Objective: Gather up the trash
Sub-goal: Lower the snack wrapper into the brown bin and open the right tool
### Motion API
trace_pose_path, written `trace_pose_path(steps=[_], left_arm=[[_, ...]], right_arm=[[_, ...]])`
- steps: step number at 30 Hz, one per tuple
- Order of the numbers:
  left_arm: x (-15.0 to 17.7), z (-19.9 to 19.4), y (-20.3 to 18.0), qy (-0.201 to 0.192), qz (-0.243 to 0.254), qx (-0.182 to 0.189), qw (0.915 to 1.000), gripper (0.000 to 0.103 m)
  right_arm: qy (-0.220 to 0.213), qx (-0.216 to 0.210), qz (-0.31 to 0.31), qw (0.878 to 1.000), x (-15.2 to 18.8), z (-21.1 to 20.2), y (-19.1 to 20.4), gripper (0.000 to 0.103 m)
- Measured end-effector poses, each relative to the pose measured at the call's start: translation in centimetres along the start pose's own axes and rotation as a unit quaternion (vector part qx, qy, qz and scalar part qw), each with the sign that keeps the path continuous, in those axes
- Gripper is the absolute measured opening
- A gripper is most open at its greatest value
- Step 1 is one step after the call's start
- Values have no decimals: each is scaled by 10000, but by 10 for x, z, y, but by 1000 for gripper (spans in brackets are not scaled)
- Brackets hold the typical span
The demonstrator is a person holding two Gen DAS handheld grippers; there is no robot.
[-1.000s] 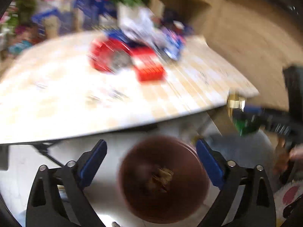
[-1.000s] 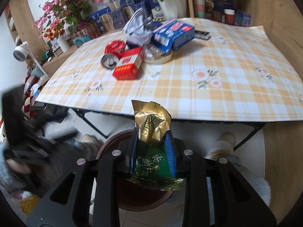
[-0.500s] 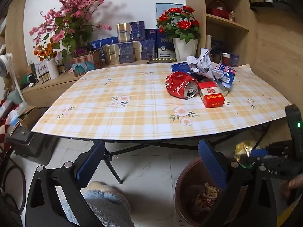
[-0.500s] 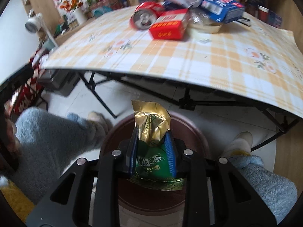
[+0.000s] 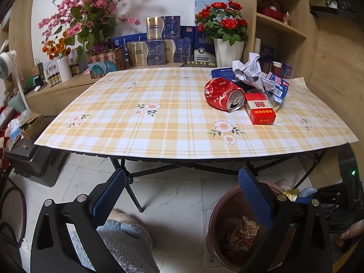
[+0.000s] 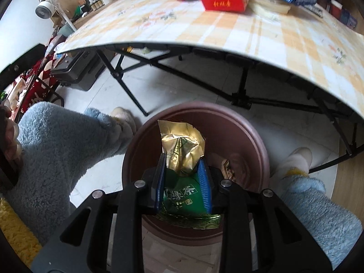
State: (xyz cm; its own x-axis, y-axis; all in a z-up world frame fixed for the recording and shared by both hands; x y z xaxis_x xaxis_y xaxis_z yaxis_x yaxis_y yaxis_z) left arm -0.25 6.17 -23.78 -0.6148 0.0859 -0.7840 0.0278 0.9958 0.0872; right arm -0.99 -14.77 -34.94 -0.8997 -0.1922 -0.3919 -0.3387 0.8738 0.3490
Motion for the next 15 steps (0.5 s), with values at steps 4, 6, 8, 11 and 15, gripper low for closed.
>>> trace_pose_path(steps=[4, 6, 8, 11, 15], left_arm=[[-1, 2, 5, 57, -126, -5, 9999, 97], [0, 2, 6, 81, -163, 0, 9998, 97], [0, 2, 7, 93, -174, 6, 9998, 97], [0, 2, 7, 89, -174, 6, 9998, 97], [0, 3, 6, 95, -177, 5, 9998, 97]], right_arm=[[165, 2, -51, 9999, 3, 5, 1, 30], [200, -14, -115, 9997, 4, 6, 4, 32], [173, -17, -194, 9997, 4, 5, 7, 53], [29, 34, -275, 9996, 1, -1, 10, 80], [-199, 159, -272, 9993, -3, -12, 9, 95]])
Point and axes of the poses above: each gripper's, at about its wrist camera, not at the fingertips, and z roughly the way its jaws point, y to its left, x to its underside, the point moved 4 cm from there along z, roughly the way its jaws point, and after that the axes turned 9 degrees about -x, right-handed, at the moved point
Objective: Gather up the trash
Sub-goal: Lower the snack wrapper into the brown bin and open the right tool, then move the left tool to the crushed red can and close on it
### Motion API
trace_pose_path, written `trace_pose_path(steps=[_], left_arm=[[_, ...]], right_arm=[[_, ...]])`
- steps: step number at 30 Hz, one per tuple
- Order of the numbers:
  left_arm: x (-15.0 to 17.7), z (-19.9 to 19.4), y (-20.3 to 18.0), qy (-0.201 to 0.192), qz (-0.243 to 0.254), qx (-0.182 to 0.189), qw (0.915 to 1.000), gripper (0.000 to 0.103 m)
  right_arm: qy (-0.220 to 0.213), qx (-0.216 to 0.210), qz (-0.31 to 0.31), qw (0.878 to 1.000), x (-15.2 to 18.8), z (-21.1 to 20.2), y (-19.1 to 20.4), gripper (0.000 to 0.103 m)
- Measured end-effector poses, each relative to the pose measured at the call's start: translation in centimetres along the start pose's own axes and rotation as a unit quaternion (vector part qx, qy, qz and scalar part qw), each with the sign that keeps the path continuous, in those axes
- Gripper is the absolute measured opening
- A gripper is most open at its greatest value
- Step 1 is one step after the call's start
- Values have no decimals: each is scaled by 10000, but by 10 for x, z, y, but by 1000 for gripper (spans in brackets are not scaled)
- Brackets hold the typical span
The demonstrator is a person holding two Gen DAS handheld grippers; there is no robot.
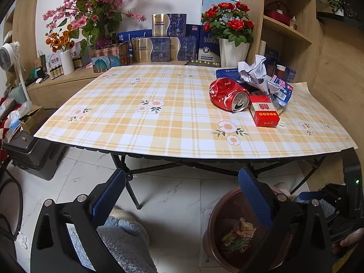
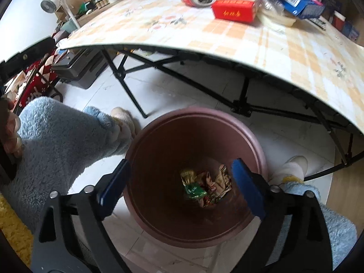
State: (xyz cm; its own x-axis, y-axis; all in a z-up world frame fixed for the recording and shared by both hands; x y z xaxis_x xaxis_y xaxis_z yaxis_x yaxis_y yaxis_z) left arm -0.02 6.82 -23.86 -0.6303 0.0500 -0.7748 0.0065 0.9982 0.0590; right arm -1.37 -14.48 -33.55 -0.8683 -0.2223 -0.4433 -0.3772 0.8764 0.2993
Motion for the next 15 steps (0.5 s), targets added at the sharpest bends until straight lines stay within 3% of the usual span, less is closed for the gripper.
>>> trace_pose_path(steps=[15], left_arm=[[-2, 2, 2, 74, -84, 50, 9999, 97]], right_arm=[[-983, 79, 589, 9934, -12, -40, -26, 97]])
Point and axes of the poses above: each gripper's, at about its wrist camera, not at the fingertips, and z roughly the way its jaws point, y to its left, x to its underside, the point moved 4 cm from there along z, roughly the way its jaws point, and after that the axes turned 9 degrees about -x, right-handed, at the moved point
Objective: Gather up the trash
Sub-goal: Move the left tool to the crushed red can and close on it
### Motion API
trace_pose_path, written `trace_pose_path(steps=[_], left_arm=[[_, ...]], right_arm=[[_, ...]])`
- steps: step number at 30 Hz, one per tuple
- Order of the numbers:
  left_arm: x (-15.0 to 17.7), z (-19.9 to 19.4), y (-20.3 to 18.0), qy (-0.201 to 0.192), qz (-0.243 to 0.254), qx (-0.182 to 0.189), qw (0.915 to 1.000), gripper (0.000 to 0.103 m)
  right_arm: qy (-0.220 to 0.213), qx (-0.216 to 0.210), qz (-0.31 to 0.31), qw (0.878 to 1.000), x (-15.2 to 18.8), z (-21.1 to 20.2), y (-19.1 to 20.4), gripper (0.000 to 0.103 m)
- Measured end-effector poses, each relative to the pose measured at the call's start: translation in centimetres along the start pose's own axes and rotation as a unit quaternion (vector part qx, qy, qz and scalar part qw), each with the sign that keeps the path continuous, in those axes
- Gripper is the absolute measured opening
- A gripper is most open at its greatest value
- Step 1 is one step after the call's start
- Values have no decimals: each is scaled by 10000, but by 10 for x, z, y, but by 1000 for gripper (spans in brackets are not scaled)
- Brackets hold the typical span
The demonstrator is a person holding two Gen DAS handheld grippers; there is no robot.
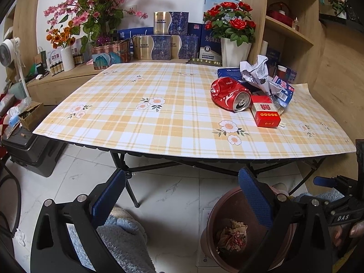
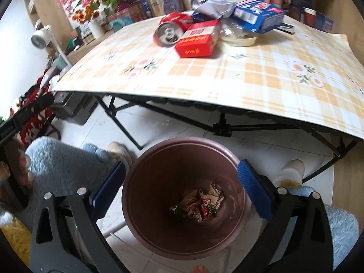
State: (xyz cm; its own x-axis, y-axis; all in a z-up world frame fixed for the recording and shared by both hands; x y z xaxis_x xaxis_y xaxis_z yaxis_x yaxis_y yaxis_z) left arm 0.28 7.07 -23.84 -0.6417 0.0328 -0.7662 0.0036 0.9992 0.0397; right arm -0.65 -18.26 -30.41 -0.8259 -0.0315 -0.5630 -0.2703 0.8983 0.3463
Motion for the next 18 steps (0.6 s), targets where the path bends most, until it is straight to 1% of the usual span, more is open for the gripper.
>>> trace_pose_path(steps=[4, 10, 12, 14, 16, 18], left_arm=[[0, 2, -2, 57, 35, -6, 10000, 97], [-1, 7, -13, 146, 253, 46, 9996, 97], [-3, 8, -15, 142, 265, 161, 9994, 96], [-6, 10, -17, 165, 224, 307, 9991, 92], [-10, 12, -17, 198, 176, 387, 9989, 91], [-19, 16, -20, 191, 147, 552, 9982, 89]], right_arm=[[-120, 88, 233, 9996, -3, -3, -8, 97], [-199, 158, 410, 9988, -6, -6, -14, 97], [-207, 126, 490, 9985, -7, -6, -18, 97], [-275, 53, 595, 9978, -10, -9, -23, 97], [-419, 74, 707, 9966, -16, -15, -29, 97], [-577, 104, 749, 9955, -23, -23, -36, 97]])
Point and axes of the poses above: each gripper's, at about its wrist camera, not at the fingertips, and z roughly the way its jaws point, y to its left, x to its underside, the point moved 4 cm from there along z, roughly the way its jaws point, and after that the axes turned 9 degrees about -x, right-handed, at the moved point
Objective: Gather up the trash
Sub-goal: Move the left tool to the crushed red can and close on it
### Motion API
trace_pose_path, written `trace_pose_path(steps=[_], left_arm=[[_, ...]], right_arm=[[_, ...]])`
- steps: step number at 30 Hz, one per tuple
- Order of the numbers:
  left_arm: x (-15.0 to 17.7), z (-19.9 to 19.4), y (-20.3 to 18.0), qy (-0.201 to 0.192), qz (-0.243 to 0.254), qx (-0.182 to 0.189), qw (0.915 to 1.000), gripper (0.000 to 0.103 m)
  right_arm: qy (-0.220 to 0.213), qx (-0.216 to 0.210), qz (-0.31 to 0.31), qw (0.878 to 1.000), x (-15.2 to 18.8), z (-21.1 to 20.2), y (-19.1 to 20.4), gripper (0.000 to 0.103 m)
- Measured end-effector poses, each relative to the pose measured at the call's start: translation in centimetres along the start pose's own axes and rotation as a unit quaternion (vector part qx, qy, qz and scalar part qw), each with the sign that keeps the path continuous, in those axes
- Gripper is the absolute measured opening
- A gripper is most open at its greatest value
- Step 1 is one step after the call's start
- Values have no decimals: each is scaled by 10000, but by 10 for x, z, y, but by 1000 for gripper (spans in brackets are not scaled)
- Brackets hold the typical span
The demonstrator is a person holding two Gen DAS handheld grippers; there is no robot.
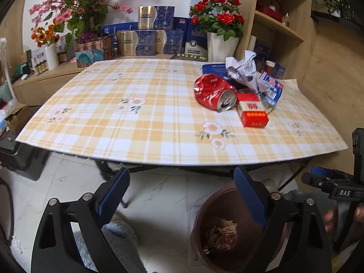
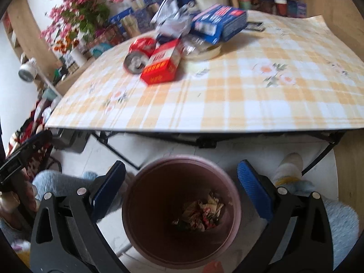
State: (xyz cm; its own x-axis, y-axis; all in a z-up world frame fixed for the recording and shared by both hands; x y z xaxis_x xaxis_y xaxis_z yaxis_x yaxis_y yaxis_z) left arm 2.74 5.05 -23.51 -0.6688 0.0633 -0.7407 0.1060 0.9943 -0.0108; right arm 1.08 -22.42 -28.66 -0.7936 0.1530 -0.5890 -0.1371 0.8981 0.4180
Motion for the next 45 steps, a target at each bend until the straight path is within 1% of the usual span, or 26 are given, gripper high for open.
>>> trace_pose_path(steps=[3, 4, 7, 8, 10, 11, 14, 15, 17, 20, 24, 28, 30, 31, 32, 33, 37, 39, 41, 43, 44, 45], left_arm=[[-17, 11, -9, -5, 232, 113, 9997, 84], [-24, 15, -13, -54, 343, 173, 9992, 80], [-46, 26, -25, -177, 614, 440, 9970, 71], [-56, 33, -31, -184, 736, 589, 9954, 67], [-71, 46, -39, -165, 932, 775, 9925, 64], [-81, 57, -47, -165, 1139, 873, 9895, 64], [-95, 81, -67, -164, 1804, 888, 9794, 64], [-99, 92, -74, -125, 2044, 913, 9745, 64], [-103, 108, -84, -82, 2388, 962, 9662, 64], [-111, 129, -95, -34, 2704, 1047, 9570, 64], [-120, 146, -103, 64, 2828, 1241, 9511, 64], [-122, 157, -113, 132, 2985, 1325, 9451, 63], [-121, 162, -117, 197, 3085, 1361, 9413, 59], [-120, 165, -119, 244, 3124, 1364, 9398, 55], [-118, 168, -120, 341, 3155, 1399, 9379, 46], [-117, 170, -120, 427, 3136, 1463, 9373, 43], [-120, 168, -115, 396, 2915, 1593, 9424, 34], [-125, 164, -108, 399, 2648, 1642, 9494, 33], [-131, 157, -98, 323, 2277, 1654, 9590, 32], [-135, 151, -88, 256, 1918, 1596, 9680, 32], [-138, 145, -80, 227, 1652, 1538, 9739, 32], [-140, 141, -75, 203, 1466, 1491, 9777, 32]], right_arm=[[-136, -16, 14, 9999, -13, -6, -8, 97], [-153, -34, 30, 9999, -16, -7, -10, 97], [-186, -59, 182, 9996, -29, -10, -19, 97], [-196, -92, 233, 9995, -32, -11, -21, 97], [-228, -41, 305, 9993, -42, -13, -26, 97], [-223, -26, 310, 9993, -45, -13, -28, 97], [-229, 119, 314, 9992, -58, -11, -35, 97], [-259, 156, 337, 9990, -63, -11, -38, 97], [-334, 175, 382, 9986, -70, -12, -43, 97], [-453, 207, 467, 9977, -81, -14, -50, 97], [-509, 256, 520, 9970, -88, -16, -56, 97], [-453, 303, 365, 9978, -91, -16, -57, 97], [-428, 349, 253, 9982, -91, -15, -55, 97], [-414, 378, 199, 9982, -92, -15, -54, 97], [-410, 409, 169, 9982, -92, -14, -54, 97], [-425, 458, 144, 9979, -94, -15, -54, 97], [-444, 467, 105, 9979, -99, -13, -53, 97], [-449, 475, 22, 9979, -104, -12, -51, 97], [-476, 501, -158, 9975, -114, -10, -44, 97], [-524, 560, -385, 9963, -126, -7, -36, 97], [-542, 577, -468, 9958, -131, -6, -32, 97], [-563, 606, -598, 9948, -138, -3, -26, 97]])
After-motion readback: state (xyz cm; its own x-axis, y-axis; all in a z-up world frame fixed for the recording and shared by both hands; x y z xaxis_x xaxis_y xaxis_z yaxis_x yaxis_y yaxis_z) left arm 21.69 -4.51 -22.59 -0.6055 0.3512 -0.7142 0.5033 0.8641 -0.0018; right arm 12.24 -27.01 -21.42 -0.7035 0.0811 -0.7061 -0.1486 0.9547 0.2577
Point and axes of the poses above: each gripper's, at about its wrist camera, not at the fingertips, and z roughly the way its jaws point, y to its left, x to its underside, the point moved 4 cm from there along z, roughly the way its jaws point, and after that the axes turned 9 degrees about -x, right-handed, at the moved point
